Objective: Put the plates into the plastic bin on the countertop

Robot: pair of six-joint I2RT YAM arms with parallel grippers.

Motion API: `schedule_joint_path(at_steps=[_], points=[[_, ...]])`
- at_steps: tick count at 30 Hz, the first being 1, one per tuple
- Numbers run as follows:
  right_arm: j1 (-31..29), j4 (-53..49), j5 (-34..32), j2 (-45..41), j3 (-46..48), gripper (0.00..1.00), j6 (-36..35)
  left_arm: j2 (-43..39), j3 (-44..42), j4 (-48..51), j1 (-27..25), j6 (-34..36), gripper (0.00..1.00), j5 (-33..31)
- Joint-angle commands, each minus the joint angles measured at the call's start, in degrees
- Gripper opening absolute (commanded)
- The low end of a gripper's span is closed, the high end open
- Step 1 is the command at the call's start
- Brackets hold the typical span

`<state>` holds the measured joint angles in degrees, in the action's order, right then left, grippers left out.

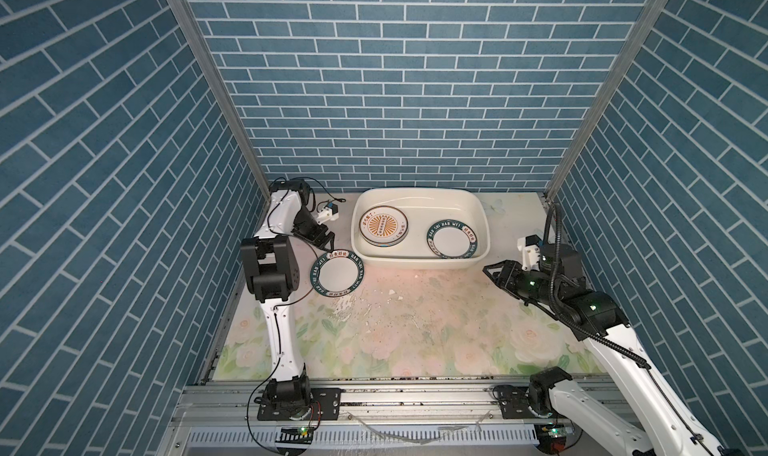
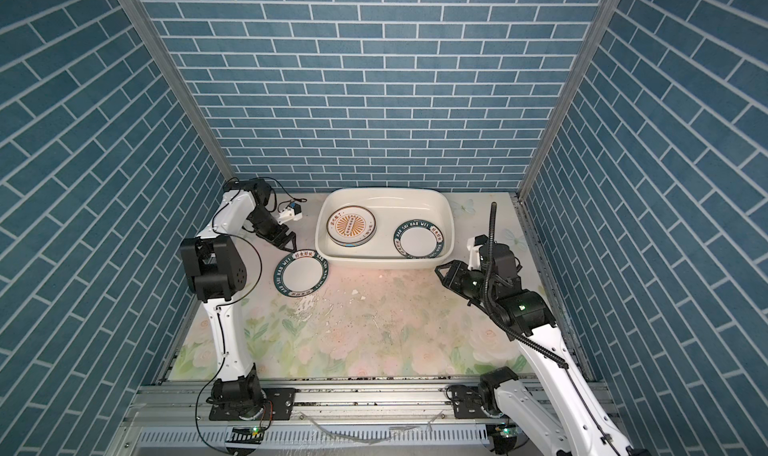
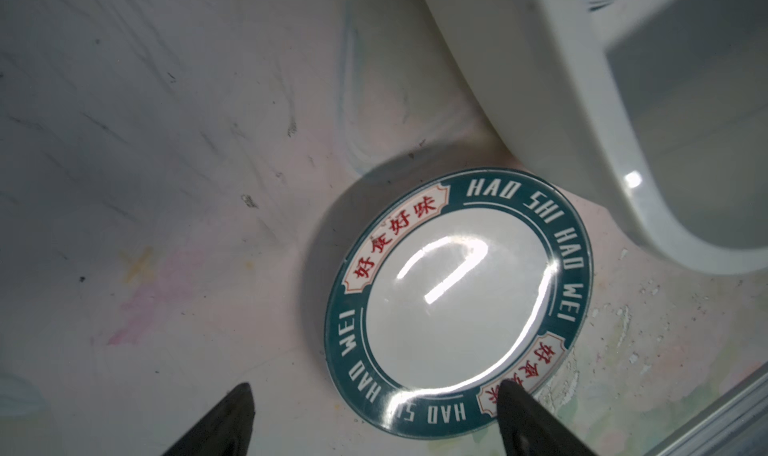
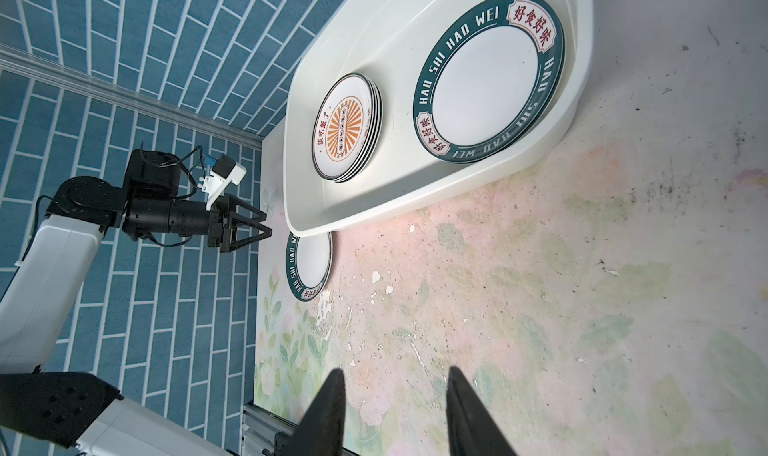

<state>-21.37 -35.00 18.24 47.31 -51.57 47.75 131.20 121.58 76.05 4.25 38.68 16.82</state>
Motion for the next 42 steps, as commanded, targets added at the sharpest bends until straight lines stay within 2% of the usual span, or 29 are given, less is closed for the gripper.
schedule_joint_path(at_steps=[1, 7, 26, 42], points=[[-0.4, -1.0, 0.0, -1.1, -0.9, 0.40, 1.1, 4.8, 3.9, 4.3, 0.1, -2.0, 0.92, 0.2], [-0.4, -1.4, -0.2, -1.2, -1.1, 0.41, 1.1, 8.4, 6.9, 8.0, 0.0, -0.9, 0.91, -0.1], [-1.0, -0.9, 0.0, -1.7, -0.4, 0.40, 1.4, 5.9, -1.6, 10.1, -0.2, 5.5, 0.88, 2.7], [-4.2, -0.5, 0.2, -1.1, -2.0, 0.40, 1.8, -5.4, -18.8, 4.6, -2.3, 9.7, 0.87, 3.6]])
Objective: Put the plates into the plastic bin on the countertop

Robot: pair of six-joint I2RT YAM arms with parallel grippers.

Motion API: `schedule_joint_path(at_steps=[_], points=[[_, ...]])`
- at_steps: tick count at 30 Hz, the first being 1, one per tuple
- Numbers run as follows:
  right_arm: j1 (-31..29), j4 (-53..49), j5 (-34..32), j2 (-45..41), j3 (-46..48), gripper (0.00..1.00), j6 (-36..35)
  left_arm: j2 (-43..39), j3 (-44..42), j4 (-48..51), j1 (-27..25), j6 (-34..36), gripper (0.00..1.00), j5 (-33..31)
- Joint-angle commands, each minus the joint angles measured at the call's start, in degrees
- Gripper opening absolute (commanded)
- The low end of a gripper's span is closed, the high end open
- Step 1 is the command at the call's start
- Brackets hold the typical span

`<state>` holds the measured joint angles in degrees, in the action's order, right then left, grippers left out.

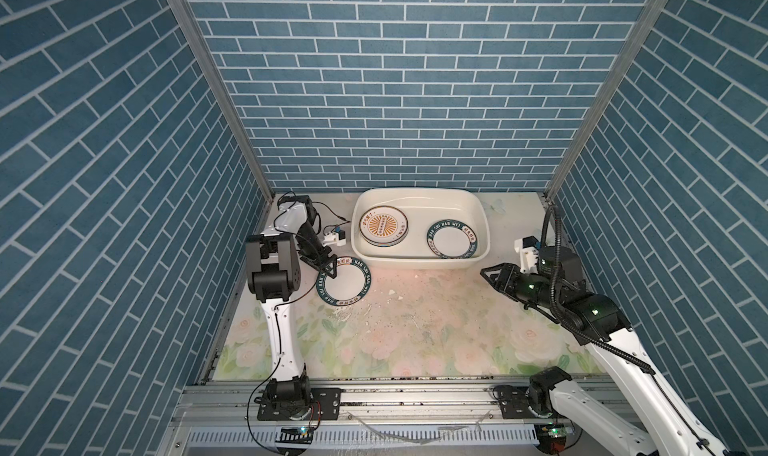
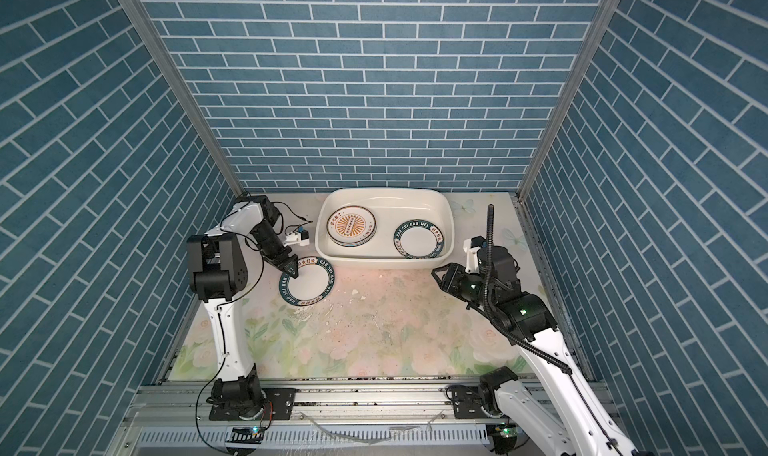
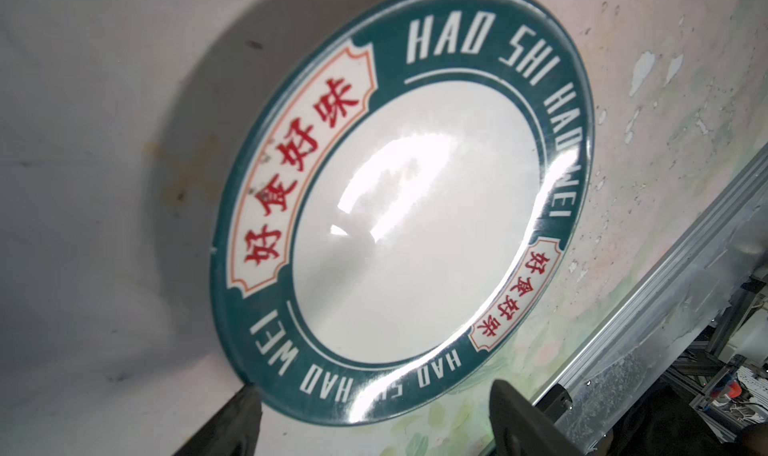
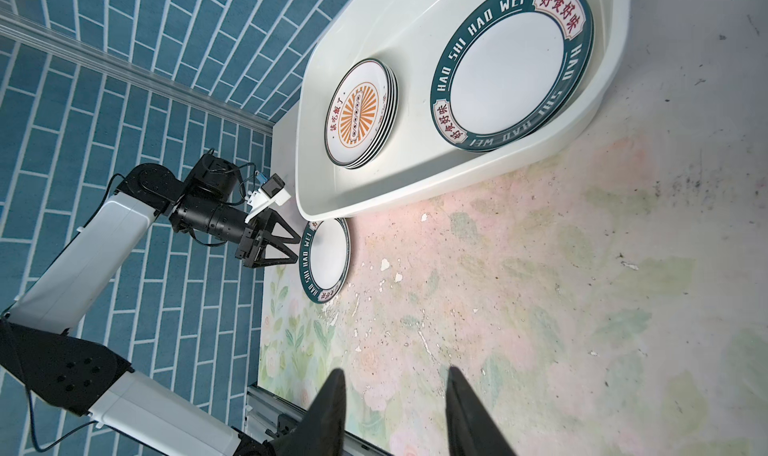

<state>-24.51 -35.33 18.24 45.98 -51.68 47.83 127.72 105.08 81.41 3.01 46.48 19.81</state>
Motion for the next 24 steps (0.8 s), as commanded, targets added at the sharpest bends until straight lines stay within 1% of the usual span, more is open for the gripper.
schedule_joint_path(at_steps=[1, 5, 8, 11, 13, 18, 20, 24], points=[[-1.7, 0.1, 0.3, 0.5, -1.9, 0.40, 1.7, -2.5, -3.4, -1.2, -1.3, 2.0, 0.87, 0.2], [-4.5, 1.5, 0.3, 2.0, -2.6, 0.40, 2.1, -4.6, -6.5, -3.9, -2.0, 1.1, 0.85, -1.5], [-6.3, 1.9, 0.0, 3.4, -3.1, 0.40, 2.0, -6.4, -6.1, -3.1, -1.7, 1.0, 0.85, -0.5], [-8.2, 2.8, -0.4, 4.6, -3.1, 0.39, 2.0, -9.8, -5.8, -3.0, -1.7, 0.4, 0.87, 1.8], [-9.6, 4.0, -0.7, 5.4, -2.9, 0.40, 2.1, -11.1, -6.2, -5.5, -1.7, -2.5, 0.90, 0.6], [-13.8, 7.0, -2.0, 8.9, -3.1, 0.39, 2.7, -9.0, -4.8, -11.1, -0.8, -9.8, 0.92, -4.2], [-15.9, 8.0, -3.5, 10.2, -3.4, 0.40, 3.2, -7.1, -3.1, -10.7, -0.3, -10.8, 0.91, -3.8], [-20.8, 13.8, -5.2, 14.1, -1.8, 0.41, 5.9, -3.8, -0.5, -9.0, -0.1, -11.8, 0.89, -2.9]])
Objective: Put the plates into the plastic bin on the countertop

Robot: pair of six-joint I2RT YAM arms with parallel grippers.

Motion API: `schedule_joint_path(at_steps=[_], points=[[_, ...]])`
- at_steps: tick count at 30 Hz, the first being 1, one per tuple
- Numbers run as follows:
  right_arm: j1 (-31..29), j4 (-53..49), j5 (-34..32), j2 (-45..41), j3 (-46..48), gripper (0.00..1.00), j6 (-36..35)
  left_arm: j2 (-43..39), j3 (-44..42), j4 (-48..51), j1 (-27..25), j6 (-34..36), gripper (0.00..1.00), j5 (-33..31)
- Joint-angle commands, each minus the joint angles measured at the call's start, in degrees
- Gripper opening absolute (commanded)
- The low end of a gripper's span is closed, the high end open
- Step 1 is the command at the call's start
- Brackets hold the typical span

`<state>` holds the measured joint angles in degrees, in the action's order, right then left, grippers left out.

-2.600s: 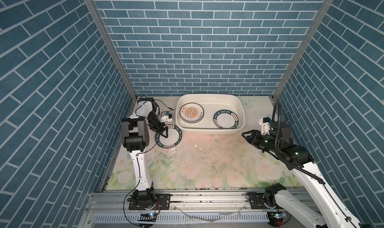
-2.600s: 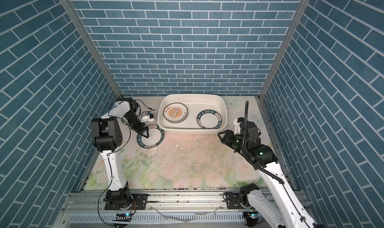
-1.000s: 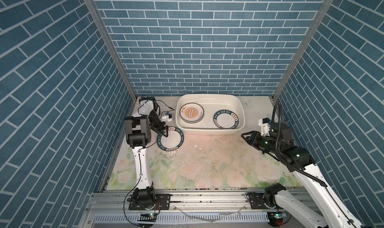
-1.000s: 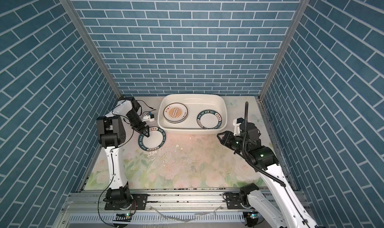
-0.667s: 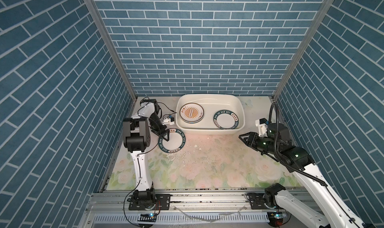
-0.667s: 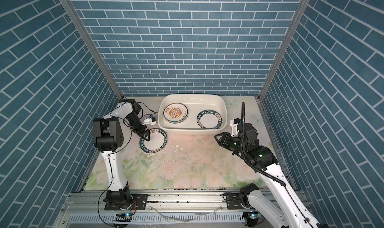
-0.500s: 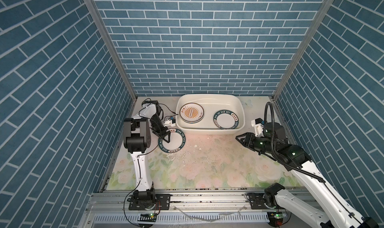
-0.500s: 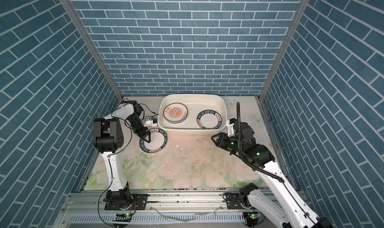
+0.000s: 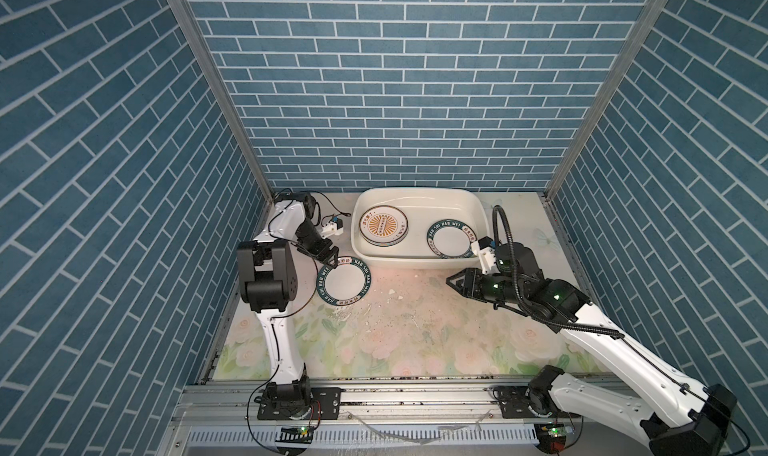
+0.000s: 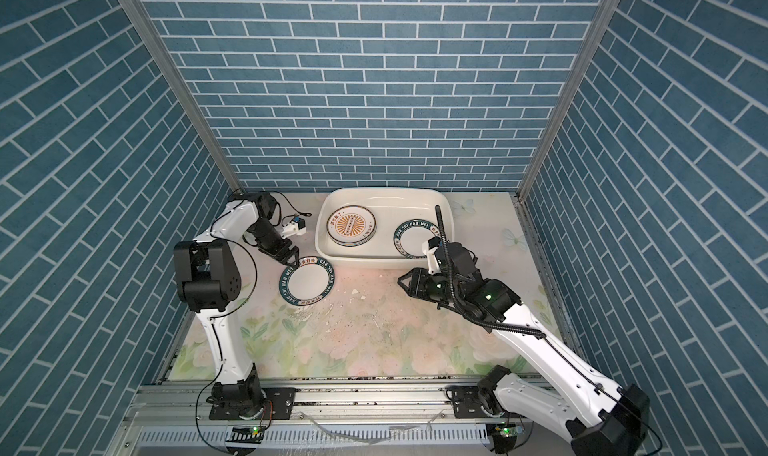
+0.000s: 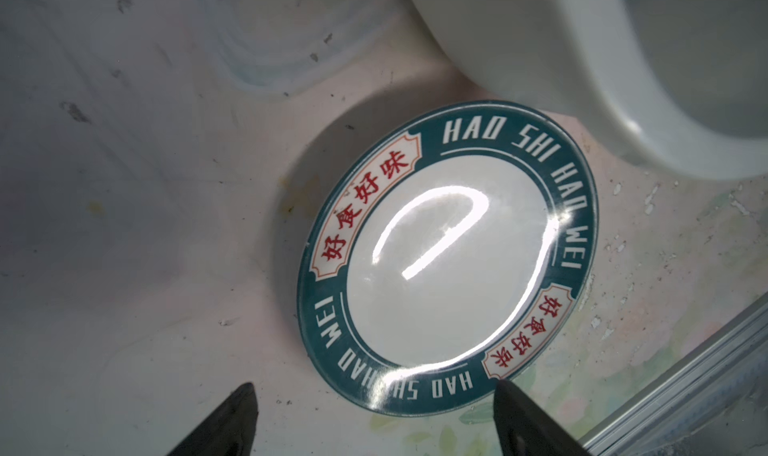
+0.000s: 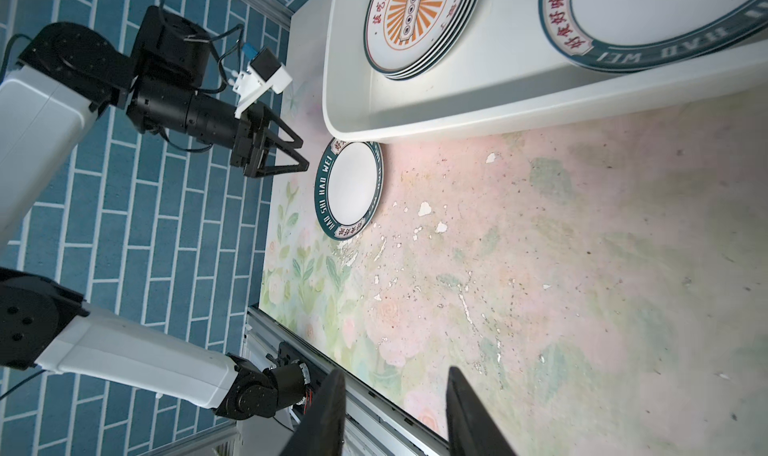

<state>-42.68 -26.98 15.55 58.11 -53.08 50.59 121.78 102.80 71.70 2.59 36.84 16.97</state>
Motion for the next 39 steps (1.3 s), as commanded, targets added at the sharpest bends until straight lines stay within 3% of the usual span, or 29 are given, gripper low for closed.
schedule_joint_path(at_steps=[1, 15, 23, 32, 39], points=[[-3.7, 6.9, -3.1, 3.1, -0.1, 0.41, 3.7, 2.7, 2.0, 0.8, 0.3, -2.2, 0.89, 0.0], [-16.6, 32.5, -13.9, 21.5, 5.9, 0.44, 14.0, 5.6, 0.9, 3.0, -0.1, 3.6, 0.86, 2.7], [-19.4, 39.0, -18.4, 29.0, 5.9, 0.46, 17.0, 6.3, -0.7, 2.0, -1.1, 4.8, 0.85, 1.7], [-19.8, 46.2, -19.2, 35.4, 6.1, 0.46, 19.8, 5.9, -3.0, 1.3, -1.5, 6.9, 0.85, 0.4], [-19.8, 48.4, -18.8, 38.9, 4.8, 0.47, 20.5, 4.9, -4.2, 4.8, -1.9, 10.3, 0.85, 3.8]])
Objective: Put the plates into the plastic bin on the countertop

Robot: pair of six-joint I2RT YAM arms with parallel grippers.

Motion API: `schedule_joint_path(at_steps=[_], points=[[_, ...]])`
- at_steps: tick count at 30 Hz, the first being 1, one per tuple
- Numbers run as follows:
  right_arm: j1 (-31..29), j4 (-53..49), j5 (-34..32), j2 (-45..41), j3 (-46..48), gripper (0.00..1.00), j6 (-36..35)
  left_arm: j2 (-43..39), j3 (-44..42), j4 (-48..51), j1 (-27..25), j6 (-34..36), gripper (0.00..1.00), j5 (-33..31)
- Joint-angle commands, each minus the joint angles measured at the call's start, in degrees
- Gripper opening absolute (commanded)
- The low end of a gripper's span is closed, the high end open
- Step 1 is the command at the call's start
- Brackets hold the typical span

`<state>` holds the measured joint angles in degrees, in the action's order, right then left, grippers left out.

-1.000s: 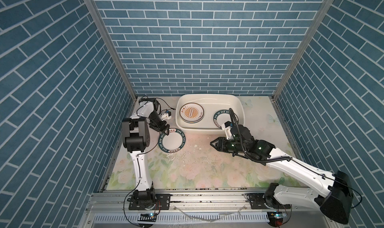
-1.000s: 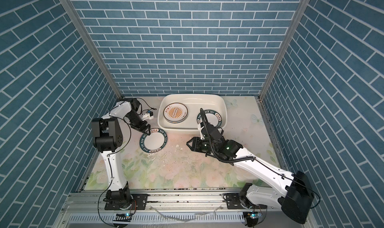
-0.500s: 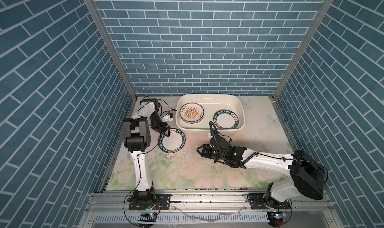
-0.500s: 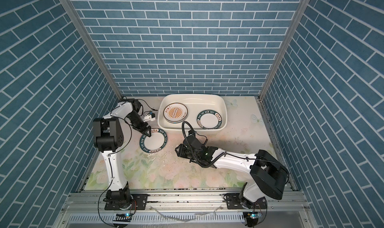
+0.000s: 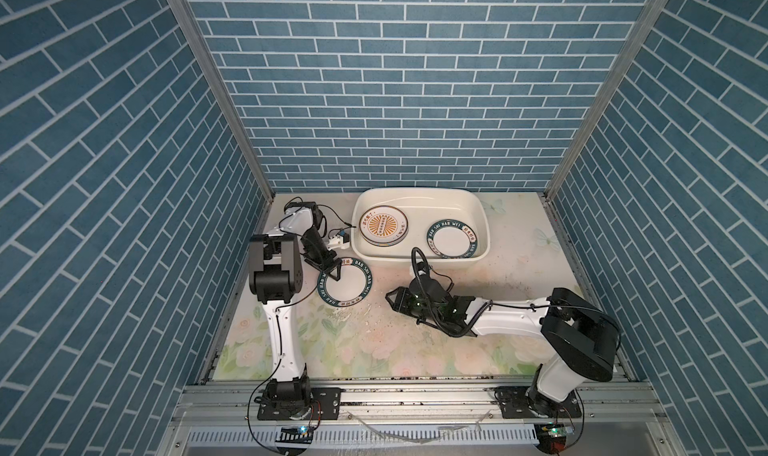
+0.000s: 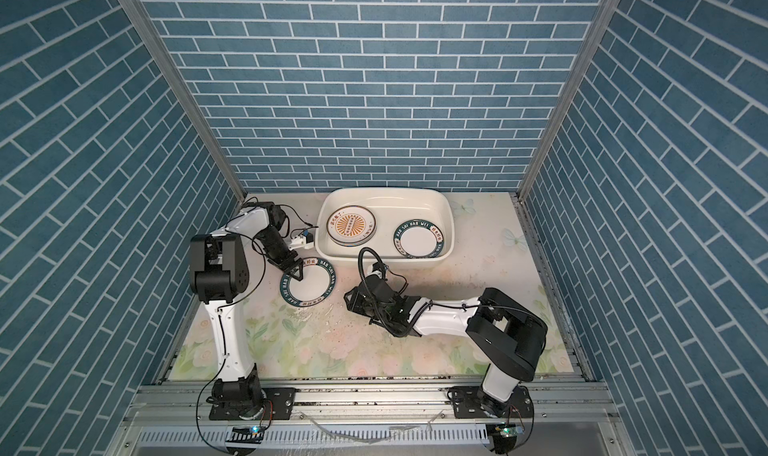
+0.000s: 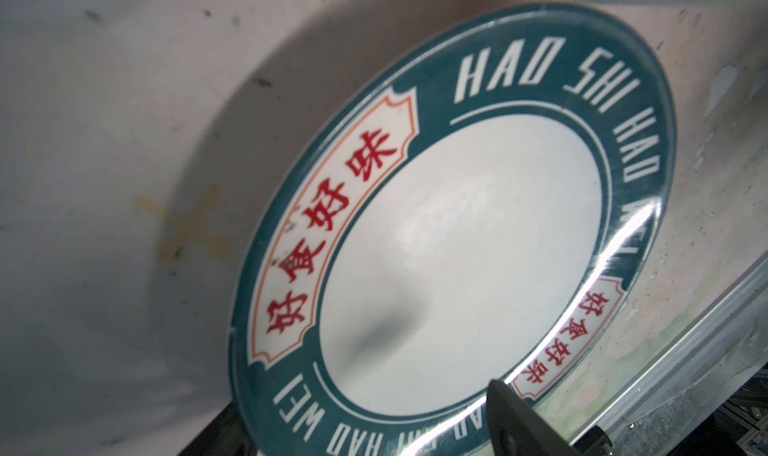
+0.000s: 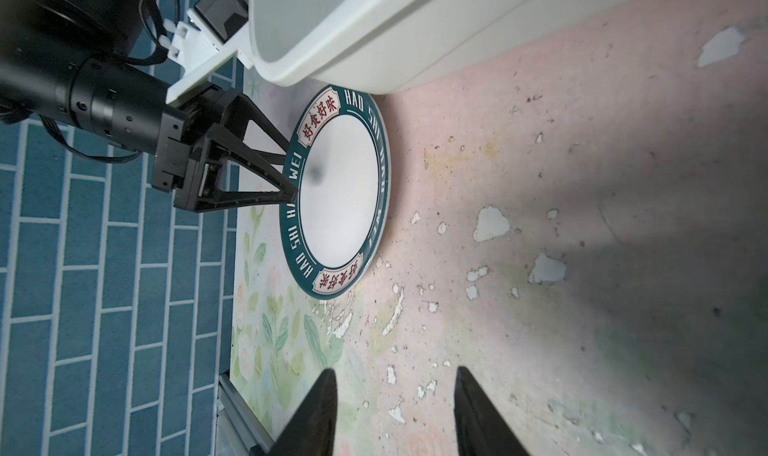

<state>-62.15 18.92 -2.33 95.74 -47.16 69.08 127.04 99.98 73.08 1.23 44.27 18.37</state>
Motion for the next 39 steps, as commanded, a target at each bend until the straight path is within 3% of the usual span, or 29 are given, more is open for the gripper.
schedule_joint_path(at_steps=[1, 22, 39], points=[[-0.3, 2.8, -0.9, 1.5, -1.2, 0.47, 2.1, -0.8, -1.8, 3.4, -0.8, 3.2, 0.85, 2.5], [0.2, 6.9, 2.1, 11.5, -4.3, 0.46, 2.9, -9.8, -15.5, 1.1, -4.0, 6.0, 0.83, 4.1], [1.5, 12.6, 4.5, 16.5, -4.8, 0.29, 4.0, -12.3, -19.7, 1.5, -4.0, 6.6, 0.82, 5.7]])
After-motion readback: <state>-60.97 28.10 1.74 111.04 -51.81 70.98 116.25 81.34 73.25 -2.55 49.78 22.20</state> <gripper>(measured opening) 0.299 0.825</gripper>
